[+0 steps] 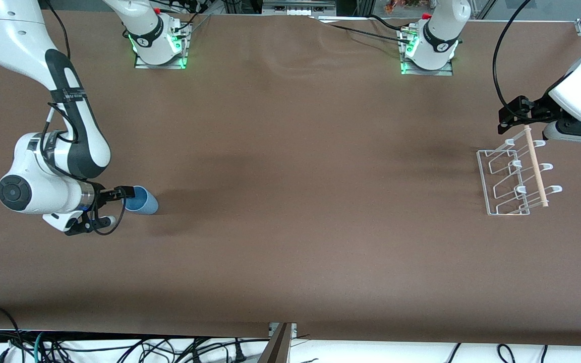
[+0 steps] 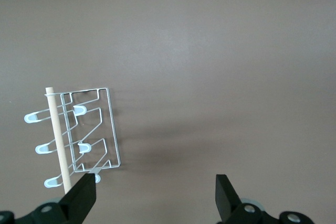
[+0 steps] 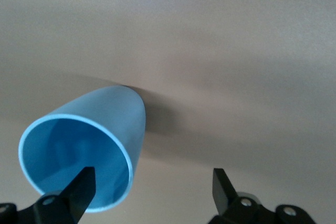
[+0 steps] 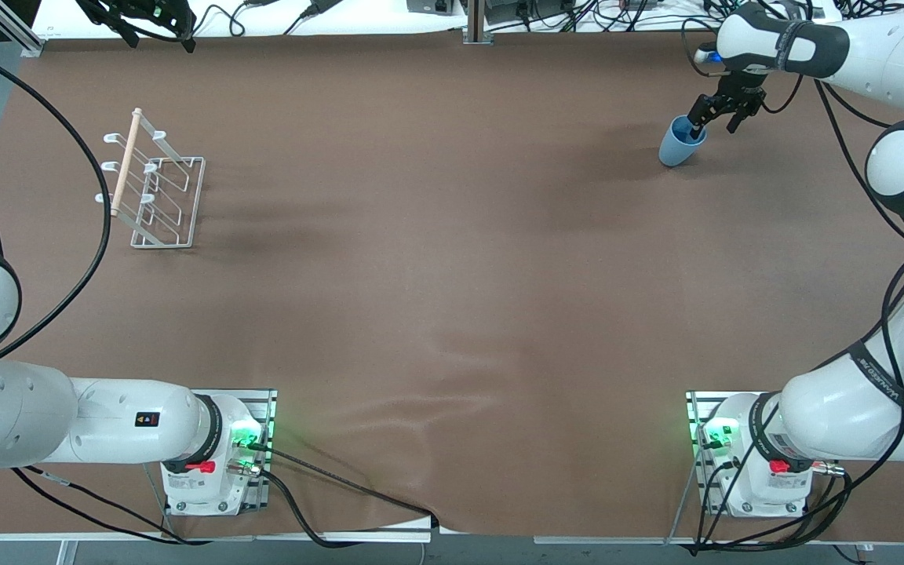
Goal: Transfer cup to left arm and place on rack
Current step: 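Lift the blue cup with the right gripper while the left gripper approaches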
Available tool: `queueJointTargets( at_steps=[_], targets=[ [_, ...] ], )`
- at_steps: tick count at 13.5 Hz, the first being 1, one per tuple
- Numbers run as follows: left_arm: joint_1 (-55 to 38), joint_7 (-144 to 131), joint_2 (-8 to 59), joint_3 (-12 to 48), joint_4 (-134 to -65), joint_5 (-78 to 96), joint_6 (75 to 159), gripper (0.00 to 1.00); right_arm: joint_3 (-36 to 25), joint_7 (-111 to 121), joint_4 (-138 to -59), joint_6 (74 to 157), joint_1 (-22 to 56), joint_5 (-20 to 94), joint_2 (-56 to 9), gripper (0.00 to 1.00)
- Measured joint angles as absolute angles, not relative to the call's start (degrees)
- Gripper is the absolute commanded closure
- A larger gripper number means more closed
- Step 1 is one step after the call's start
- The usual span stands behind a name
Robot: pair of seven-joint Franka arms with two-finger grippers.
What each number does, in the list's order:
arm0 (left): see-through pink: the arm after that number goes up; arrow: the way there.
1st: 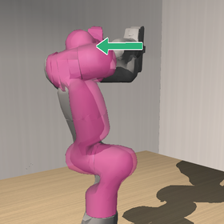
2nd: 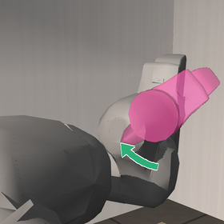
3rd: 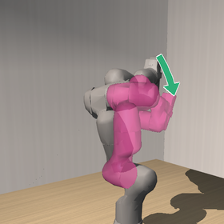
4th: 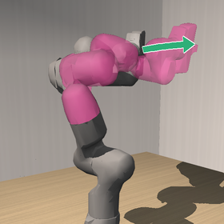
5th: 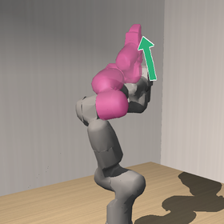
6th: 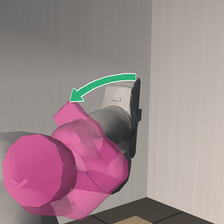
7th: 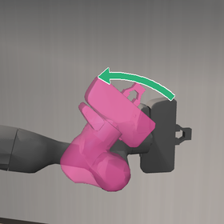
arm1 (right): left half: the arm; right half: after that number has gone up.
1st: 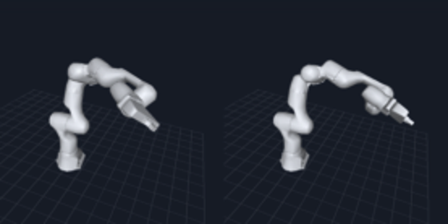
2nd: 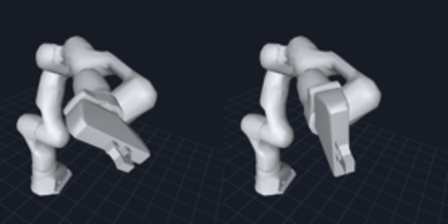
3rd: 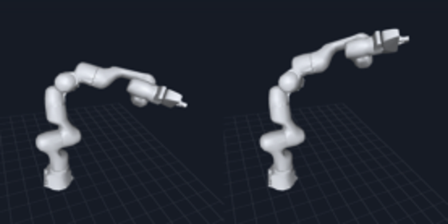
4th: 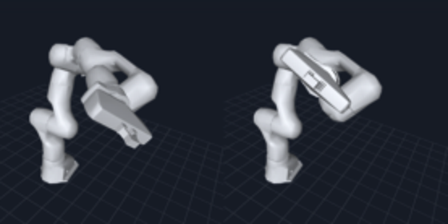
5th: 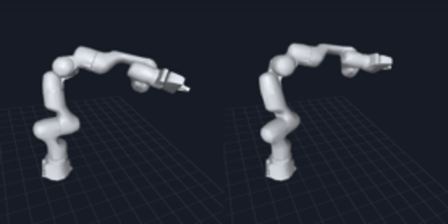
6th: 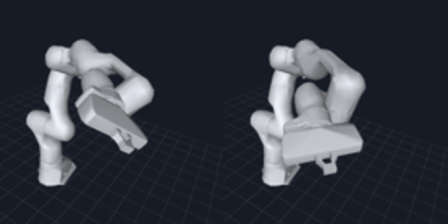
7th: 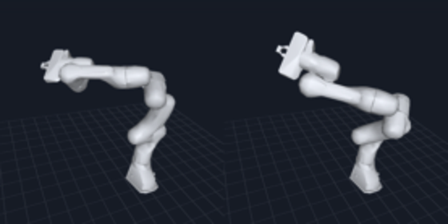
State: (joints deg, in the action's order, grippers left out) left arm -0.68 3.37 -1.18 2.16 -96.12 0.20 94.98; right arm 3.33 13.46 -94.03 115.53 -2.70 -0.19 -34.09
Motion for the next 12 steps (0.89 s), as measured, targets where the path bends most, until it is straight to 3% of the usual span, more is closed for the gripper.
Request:
queueJointTargets(
  at_steps=[2,4,5,12],
  targets=[
    [-0.7,3.4,-1.2,2.2,-96.1,0.2,95.0,0.00,3.5,12.9,-94.0,116.7,-2.4,-0.2,-34.7,0.33],
    [-0.7,3.4,-1.2,2.2,-96.1,0.2,95.0,0.00,3.5,11.0,-94.0,117.6,-1.5,-0.2,-35.6,0.80],
    [-0.7,3.4,-1.2,2.2,-96.1,0.2,95.0,0.00,3.5,10.3,-94.0,117.9,-1.1,-0.2,-36.0,0.97],
    [-0.9,3.4,-0.9,2.4,-96.1,0.2,95.0,0.00,3.5,8.9,-93.3,118.1,-0.9,0.3,-36.5,1.00]
  ],
)
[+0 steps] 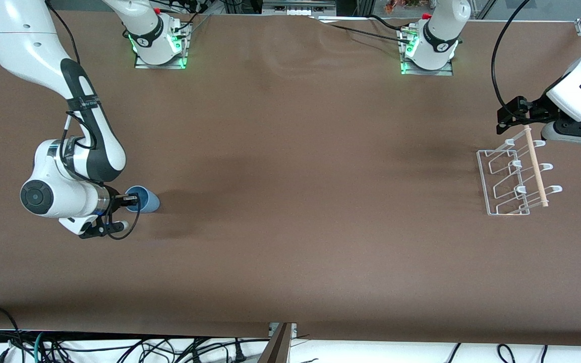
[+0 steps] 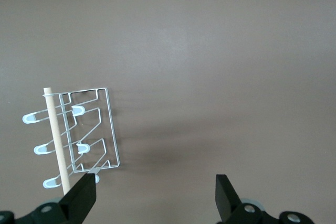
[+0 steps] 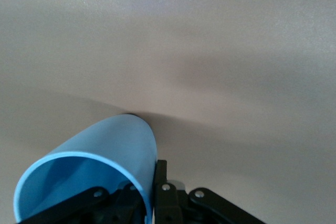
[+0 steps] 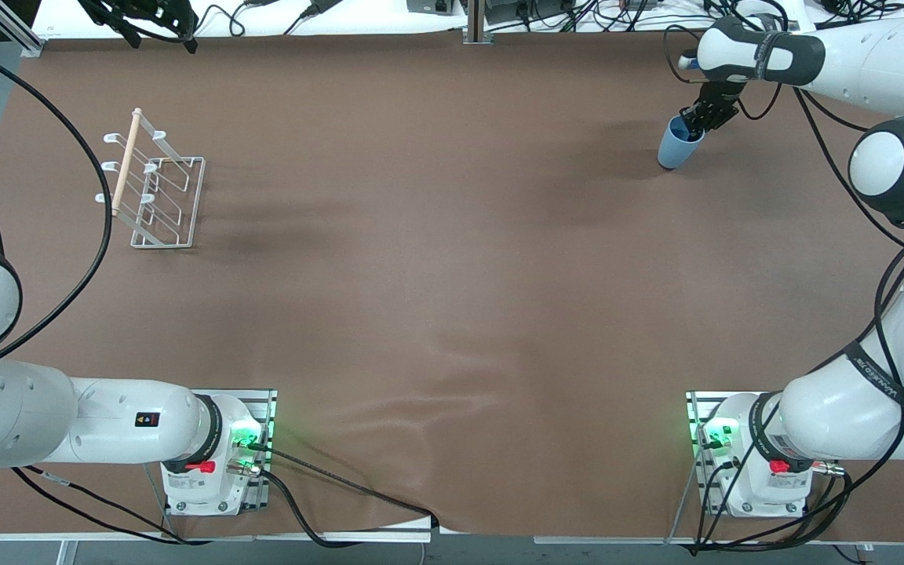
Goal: Transfer cup to left arm and place on rack
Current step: 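Lift the blue cup with the right gripper while the left gripper approaches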
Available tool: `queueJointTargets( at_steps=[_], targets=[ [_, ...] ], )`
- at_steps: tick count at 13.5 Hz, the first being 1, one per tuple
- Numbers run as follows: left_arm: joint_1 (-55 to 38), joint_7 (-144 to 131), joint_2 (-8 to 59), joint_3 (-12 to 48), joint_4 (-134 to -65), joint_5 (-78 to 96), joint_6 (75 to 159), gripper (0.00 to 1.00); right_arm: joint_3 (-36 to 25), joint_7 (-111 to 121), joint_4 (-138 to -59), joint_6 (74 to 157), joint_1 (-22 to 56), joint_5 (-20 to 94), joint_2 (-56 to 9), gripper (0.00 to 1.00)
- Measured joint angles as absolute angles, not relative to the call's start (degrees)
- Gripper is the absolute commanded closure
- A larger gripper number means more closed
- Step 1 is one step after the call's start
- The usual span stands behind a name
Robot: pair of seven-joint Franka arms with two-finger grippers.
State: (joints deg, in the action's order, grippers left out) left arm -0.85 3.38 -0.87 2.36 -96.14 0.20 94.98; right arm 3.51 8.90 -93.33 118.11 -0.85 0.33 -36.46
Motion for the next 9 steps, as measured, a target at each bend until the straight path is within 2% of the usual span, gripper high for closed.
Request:
queueJointTargets(
  at_steps=[4,9],
  targets=[
    [-0.9,3.4,-0.4,2.4,-96.2,0.2,95.0,0.00,4.5,-0.4,-90.4,117.9,0.8,6.5,-36.4,1.00],
    [-1.1,3.8,0.2,2.9,-96.3,0.5,91.5,0.00,5.2,-19.8,-86.2,116.3,10.3,16.9,-36.5,1.00]
  ],
)
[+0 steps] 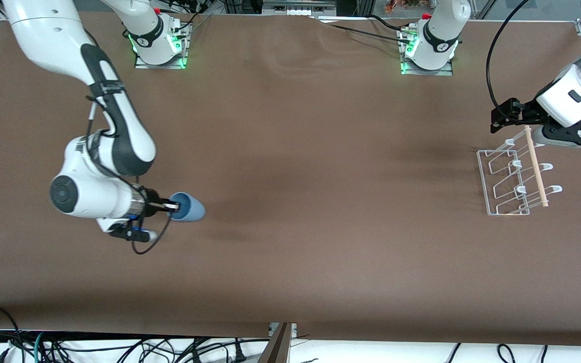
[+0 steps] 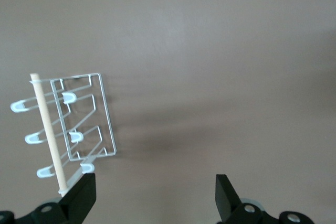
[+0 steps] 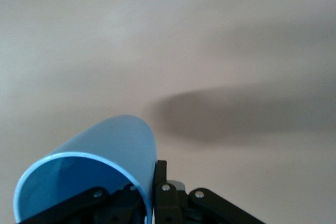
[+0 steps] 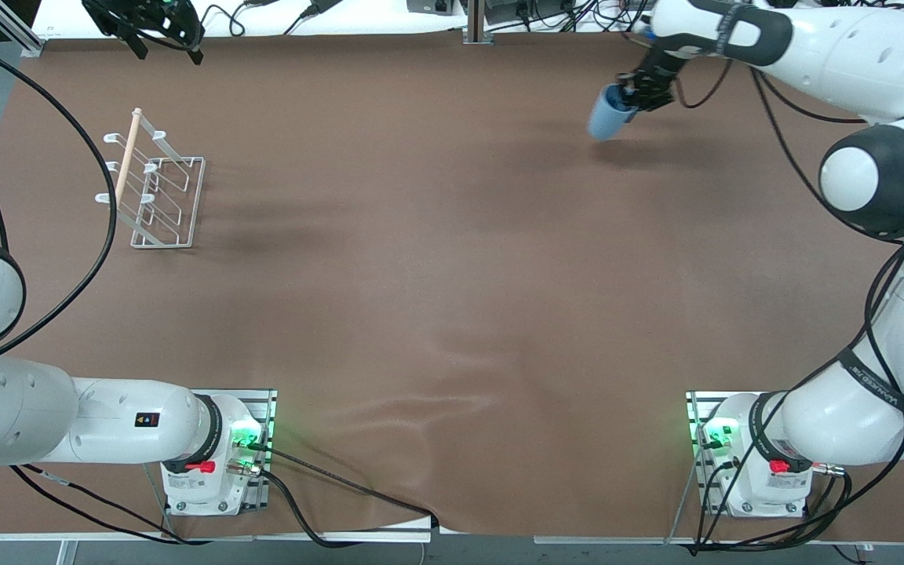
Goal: Transfer cup to left arm and place on rack
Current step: 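Lift the blue cup with the right gripper while the left gripper approaches, then close the left gripper on the cup's base beside the right gripper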
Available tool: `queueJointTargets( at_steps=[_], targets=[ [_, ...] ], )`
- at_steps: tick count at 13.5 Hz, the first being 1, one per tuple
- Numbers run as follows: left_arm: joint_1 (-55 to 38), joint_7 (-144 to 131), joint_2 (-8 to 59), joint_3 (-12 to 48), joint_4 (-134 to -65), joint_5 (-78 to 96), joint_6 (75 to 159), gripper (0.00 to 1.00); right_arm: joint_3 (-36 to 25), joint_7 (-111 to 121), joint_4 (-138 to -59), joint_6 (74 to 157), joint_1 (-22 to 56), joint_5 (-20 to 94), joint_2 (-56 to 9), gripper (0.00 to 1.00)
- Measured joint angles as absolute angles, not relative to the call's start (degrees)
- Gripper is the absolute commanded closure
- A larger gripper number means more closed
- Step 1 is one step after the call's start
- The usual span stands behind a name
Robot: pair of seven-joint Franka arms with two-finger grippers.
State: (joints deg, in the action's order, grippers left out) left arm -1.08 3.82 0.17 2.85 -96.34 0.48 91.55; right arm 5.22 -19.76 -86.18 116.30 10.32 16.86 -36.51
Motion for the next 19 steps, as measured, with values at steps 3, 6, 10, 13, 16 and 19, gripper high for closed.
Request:
queueJointTargets(
  at_steps=[3,6,10,13,16,19],
  targets=[
    [-1.1,11.2,2.1,3.2,-96.6,5.9,90.9,0.00,5.2,-29.9,-82.3,116.7,15.4,25.4,-38.1,1.00],
    [-1.1,19.4,5.5,3.0,-96.8,14.4,91.0,0.00,5.2,-37.3,-77.4,116.7,19.6,33.7,-40.2,1.00],
    [-1.7,34.1,10.6,3.2,-96.9,26.3,93.6,0.00,5.2,-45.3,-72.0,116.7,26.4,41.0,-40.7,1.00],
    [-3.3,47.5,14.6,3.6,-97.0,34.3,97.9,0.00,5.2,-50.8,-68.6,118.7,30.0,41.6,-40.7,1.00],
    [-5.4,59.7,18.1,4.1,-97.0,40.1,102.4,0.00,6.1,-54.2,-68.0,123.1,32.3,41.8,-40.7,1.00],
    [-7.1,70.0,19.8,6.9,-97.0,42.9,107.2,0.00,7.9,-56.2,-67.4,124.2,32.7,41.8,-40.7,1.00]
  ],
)
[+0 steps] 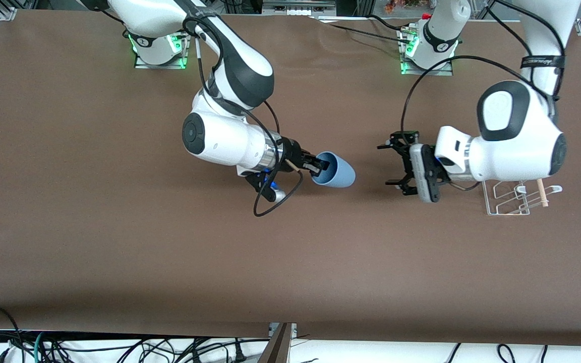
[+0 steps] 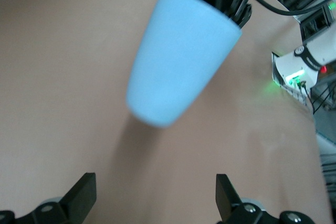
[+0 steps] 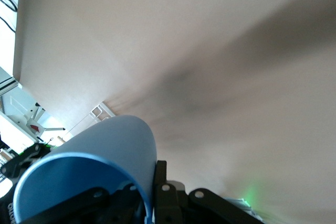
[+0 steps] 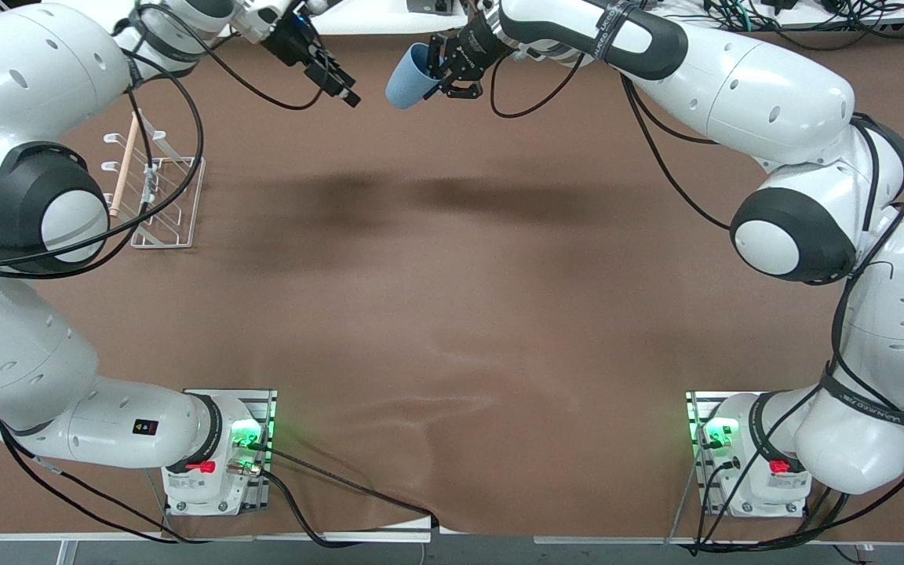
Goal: Transfer cup to left arm and place on rack
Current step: 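Close the left gripper on the cup's base beside the right gripper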
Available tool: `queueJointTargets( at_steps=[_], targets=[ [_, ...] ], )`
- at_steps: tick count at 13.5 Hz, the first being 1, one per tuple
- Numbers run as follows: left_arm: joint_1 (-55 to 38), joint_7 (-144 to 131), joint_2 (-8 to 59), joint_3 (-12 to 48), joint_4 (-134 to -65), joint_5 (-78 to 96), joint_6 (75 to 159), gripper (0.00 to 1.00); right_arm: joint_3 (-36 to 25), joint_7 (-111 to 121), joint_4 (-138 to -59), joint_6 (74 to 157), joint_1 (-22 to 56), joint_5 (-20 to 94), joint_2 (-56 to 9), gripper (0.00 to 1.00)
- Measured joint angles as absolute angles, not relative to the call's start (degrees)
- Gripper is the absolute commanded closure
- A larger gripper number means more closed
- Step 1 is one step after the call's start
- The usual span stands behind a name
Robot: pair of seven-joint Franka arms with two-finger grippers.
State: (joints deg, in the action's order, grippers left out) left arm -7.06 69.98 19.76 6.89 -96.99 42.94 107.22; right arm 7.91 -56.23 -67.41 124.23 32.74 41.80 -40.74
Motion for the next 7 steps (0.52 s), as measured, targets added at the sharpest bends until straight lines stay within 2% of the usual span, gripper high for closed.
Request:
queueJointTargets(
  at_steps=[4,7],
  targets=[
    [-7.4,78.6,19.8,8.5,-96.9,43.0,110.4,0.00,8.8,-56.5,-67.3,124.3,32.7,41.8,-40.7,1.00],
    [-7.4,79.8,19.9,11.1,-97.1,43.1,116.2,0.00,8.8,-56.6,-67.2,124.4,32.7,41.9,-40.8,1.00]
  ],
)
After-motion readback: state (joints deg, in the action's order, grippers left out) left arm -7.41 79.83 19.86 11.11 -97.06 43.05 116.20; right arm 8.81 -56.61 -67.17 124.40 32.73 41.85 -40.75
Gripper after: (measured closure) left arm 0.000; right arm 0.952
